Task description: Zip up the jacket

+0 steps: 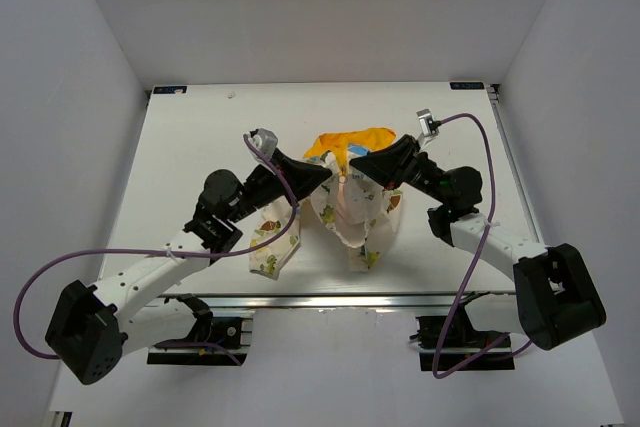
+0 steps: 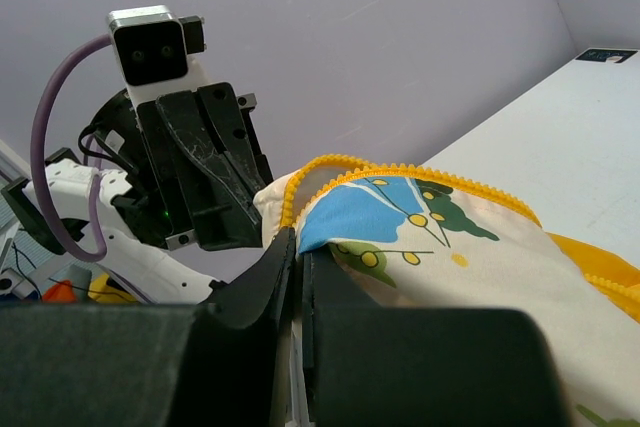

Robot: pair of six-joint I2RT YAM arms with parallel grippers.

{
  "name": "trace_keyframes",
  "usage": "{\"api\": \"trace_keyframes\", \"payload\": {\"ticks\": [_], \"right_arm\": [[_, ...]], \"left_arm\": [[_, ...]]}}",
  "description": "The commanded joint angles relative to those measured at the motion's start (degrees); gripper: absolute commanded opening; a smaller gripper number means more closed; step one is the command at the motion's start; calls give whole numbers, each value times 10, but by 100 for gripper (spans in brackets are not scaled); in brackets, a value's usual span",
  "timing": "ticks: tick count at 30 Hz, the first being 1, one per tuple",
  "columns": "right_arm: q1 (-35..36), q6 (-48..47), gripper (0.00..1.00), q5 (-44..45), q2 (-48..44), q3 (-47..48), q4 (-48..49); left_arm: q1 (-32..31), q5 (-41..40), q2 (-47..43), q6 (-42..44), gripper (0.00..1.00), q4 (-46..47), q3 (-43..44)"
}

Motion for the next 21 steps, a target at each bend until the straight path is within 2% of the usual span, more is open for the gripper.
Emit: {"api": "trace_keyframes", "payload": {"ticks": [1, 11, 21], "right_arm": [[-2, 2, 0, 2, 1, 15, 127], [-2, 3, 0, 6, -2, 12, 142], [-3, -10, 0, 9, -5, 15, 117]], "left_arm": [[2, 27, 3, -13, 0, 24, -2], [2, 65, 24, -28, 0, 17, 4], [2, 135, 27, -26, 0, -50, 19]]}}
